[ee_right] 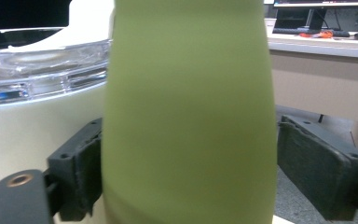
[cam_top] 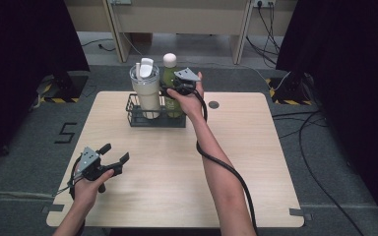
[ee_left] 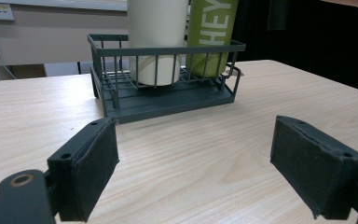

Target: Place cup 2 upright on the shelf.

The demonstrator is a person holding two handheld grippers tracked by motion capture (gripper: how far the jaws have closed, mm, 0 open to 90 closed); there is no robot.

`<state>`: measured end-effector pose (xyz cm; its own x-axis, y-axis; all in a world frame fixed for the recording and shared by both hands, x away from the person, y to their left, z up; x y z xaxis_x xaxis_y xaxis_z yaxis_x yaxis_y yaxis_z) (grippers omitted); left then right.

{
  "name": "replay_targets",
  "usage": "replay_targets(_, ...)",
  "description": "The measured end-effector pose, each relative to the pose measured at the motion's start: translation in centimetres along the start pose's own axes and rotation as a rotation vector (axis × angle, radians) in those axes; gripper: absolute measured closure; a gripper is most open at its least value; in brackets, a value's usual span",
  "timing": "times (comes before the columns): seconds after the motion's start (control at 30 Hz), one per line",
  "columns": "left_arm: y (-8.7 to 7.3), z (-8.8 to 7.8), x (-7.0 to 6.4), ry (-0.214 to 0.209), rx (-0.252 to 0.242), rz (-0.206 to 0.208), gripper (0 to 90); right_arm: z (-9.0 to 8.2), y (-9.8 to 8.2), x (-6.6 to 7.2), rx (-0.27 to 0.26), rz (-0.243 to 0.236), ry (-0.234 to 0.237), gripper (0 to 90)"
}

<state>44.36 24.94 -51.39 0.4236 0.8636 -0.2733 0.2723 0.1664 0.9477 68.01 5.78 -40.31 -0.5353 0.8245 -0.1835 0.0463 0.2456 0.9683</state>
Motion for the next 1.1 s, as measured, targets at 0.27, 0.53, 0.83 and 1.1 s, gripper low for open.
replay_targets(0.27, -0.1, 0.0, 0.0, 0.000, 0.002, 0.002, 14.2, -0.4, 0.0, 0.0, 0.002, -0.007, -0.010, 11.9)
replay_targets(0.53, 0.0, 0.0, 0.0, 0.001, 0.001, 0.003, 14.3, -1.0, 0.1, 0.0, -0.007, -0.023, -0.006, 10.6)
replay_targets(0.83, -0.1, 0.1, 0.0, 0.003, 0.005, 0.006, 14.2, -2.3, 0.0, 0.0, -0.016, -0.017, 0.006, 10.8)
replay_targets(1.1, -0.2, 0.1, 0.0, 0.003, 0.008, 0.010, 14.2, -3.8, 0.3, 0.2, -0.034, -0.032, 0.019, 11.2)
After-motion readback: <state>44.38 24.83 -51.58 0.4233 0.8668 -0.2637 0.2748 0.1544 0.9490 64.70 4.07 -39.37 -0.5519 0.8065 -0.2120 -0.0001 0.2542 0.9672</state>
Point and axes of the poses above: each handheld gripper's, and its own axes: z roughly forward along the jaws, y roughly out of its top, x roughly to its left, the point moved 9 cm from there along z, roughly forward along the jaws, and after that the axes turned 10 degrees about -z, right-handed, at the moved point
